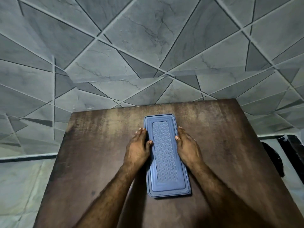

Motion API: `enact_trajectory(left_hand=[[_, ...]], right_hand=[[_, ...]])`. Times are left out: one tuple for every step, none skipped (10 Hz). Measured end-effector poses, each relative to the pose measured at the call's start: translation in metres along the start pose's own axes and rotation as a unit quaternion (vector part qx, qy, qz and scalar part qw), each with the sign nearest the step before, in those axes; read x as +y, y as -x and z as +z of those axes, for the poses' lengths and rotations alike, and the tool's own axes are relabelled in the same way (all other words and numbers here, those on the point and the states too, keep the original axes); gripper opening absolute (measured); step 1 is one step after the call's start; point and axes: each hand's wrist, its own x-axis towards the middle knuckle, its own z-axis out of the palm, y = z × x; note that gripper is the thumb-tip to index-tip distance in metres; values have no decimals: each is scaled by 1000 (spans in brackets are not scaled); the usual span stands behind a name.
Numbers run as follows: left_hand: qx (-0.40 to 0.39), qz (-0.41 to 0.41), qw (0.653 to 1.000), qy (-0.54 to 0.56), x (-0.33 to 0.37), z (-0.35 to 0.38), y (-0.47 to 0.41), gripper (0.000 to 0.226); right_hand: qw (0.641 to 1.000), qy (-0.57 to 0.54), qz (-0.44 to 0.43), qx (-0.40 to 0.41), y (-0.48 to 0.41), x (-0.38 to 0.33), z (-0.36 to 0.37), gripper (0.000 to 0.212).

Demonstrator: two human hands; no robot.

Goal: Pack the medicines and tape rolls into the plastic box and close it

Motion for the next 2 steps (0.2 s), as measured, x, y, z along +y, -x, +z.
enact_trajectory(left_hand=[[39, 48, 998, -31, 3, -15, -12, 65], [78, 94, 992, -35, 17, -42, -14, 70]], right_hand=[[1000, -19, -4, 20, -8, -11, -20, 46], [998, -49, 10, 41, -11, -27, -41, 49]])
